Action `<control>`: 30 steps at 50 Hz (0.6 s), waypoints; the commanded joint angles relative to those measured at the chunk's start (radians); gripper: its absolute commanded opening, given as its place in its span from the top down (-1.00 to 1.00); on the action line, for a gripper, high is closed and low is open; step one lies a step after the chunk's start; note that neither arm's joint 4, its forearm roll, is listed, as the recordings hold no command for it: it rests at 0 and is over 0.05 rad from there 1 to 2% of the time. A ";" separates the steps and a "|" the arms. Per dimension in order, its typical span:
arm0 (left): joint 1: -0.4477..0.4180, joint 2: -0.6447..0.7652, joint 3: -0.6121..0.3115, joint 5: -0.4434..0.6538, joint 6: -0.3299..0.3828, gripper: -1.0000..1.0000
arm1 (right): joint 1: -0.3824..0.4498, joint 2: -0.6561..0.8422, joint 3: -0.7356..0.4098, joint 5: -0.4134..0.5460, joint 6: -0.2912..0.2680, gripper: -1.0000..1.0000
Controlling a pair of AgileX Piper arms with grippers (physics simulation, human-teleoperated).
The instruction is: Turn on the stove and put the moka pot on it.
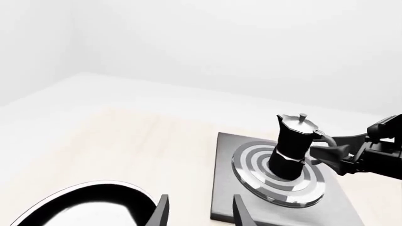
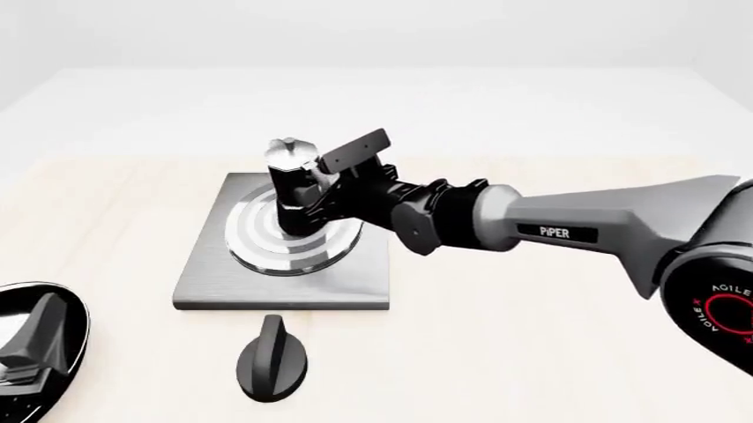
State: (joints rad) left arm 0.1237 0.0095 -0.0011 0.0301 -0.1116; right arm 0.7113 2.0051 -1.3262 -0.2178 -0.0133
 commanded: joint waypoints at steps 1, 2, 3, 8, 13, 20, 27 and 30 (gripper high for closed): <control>-0.001 -0.008 0.000 -0.001 -0.001 -1.00 | -0.010 -0.070 0.056 0.014 -0.016 -1.00; -0.001 -0.008 0.000 -0.001 -0.001 -1.00 | -0.010 -0.076 0.062 0.016 -0.019 -1.00; -0.001 -0.008 0.000 -0.001 -0.001 -1.00 | -0.011 -0.088 0.070 0.019 -0.022 -1.00; -0.001 -0.008 0.000 -0.003 -0.001 -1.00 | -0.020 -0.152 0.120 0.028 -0.026 -1.00; -0.003 -0.009 -0.001 -0.007 0.000 -1.00 | -0.014 -0.220 0.185 0.029 -0.025 -1.00; -0.004 -0.009 0.000 -0.012 0.004 -1.00 | 0.002 -0.295 0.286 0.015 -0.023 -1.00; -0.003 -0.009 -0.002 -0.021 0.009 -1.00 | 0.011 -0.399 0.370 0.018 -0.019 -1.00; -0.004 -0.009 -0.003 -0.023 0.014 -1.00 | 0.011 -0.451 0.403 0.027 -0.018 -1.00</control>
State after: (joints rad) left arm 0.1205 0.0008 -0.0025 0.0158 -0.1052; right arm 0.7143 1.6885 -1.0345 -0.1985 -0.0333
